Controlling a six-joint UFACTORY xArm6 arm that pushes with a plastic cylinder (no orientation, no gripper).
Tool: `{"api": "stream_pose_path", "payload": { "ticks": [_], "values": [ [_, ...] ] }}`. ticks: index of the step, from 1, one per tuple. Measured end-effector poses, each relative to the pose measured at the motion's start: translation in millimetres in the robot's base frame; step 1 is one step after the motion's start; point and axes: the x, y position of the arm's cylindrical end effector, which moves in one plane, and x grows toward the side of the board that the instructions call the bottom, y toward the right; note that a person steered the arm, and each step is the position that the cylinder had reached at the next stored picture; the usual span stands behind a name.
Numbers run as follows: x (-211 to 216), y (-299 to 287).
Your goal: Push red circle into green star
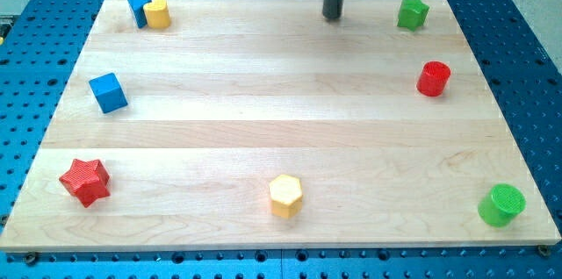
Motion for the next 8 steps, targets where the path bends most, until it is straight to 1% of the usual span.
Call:
{"api": "stream_pose_path", "payload": {
  "ticks": [1,2,4,5,6,7,8],
  "values": [
    [61,-1],
    [66,71],
    [55,90],
    [49,119],
    [42,136],
    [42,136],
    [72,167]
  ]
}}
